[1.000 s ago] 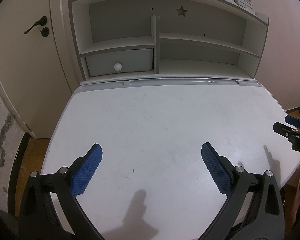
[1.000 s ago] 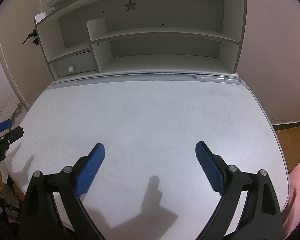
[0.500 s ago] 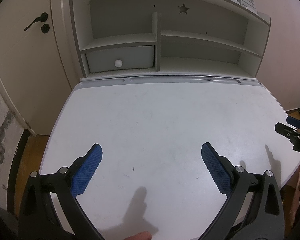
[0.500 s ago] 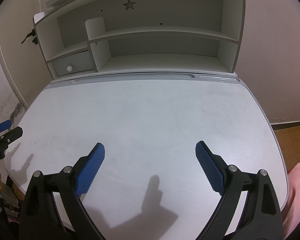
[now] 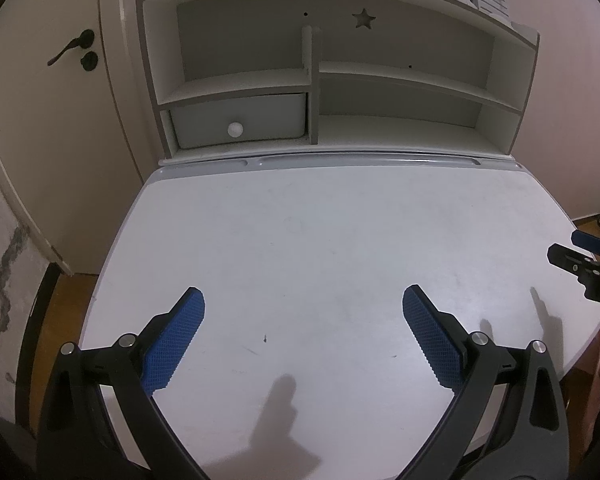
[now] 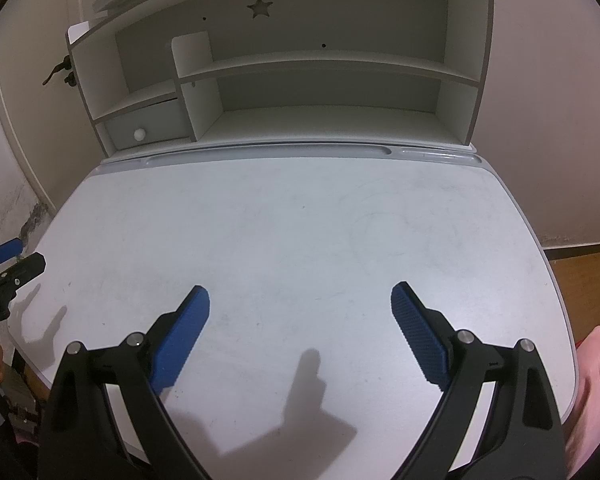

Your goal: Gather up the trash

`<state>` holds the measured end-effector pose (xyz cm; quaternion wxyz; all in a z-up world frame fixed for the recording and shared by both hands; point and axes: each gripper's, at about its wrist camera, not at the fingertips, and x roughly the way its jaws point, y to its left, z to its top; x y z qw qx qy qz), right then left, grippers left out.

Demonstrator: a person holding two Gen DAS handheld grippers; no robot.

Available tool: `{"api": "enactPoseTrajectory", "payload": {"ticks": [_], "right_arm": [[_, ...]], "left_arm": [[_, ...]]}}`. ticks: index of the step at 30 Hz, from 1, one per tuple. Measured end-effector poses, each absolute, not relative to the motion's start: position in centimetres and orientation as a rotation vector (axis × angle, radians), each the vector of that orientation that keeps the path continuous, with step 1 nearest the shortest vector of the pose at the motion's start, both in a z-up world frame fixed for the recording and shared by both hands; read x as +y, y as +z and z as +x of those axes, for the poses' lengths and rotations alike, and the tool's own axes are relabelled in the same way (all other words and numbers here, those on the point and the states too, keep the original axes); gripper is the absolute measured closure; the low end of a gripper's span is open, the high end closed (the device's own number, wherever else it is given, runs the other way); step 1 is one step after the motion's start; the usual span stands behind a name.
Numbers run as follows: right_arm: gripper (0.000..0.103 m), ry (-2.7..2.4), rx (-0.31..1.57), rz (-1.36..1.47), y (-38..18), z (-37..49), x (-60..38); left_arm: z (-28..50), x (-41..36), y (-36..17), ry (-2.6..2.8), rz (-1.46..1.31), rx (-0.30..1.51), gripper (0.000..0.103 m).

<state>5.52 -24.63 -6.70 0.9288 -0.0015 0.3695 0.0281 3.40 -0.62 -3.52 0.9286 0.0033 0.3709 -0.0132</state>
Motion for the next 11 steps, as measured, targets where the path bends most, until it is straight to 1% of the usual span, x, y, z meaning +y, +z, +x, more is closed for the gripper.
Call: {"api": "enactPoseTrajectory", "payload": {"ticks": [11], "right_arm": [[0.014,0.049,0.761,-0.002,-7.03,5.45,-25.21]], "left_arm": [[3.81,-0.37,-3.87,-0.023,-0.027,0.791,0.007]]}}
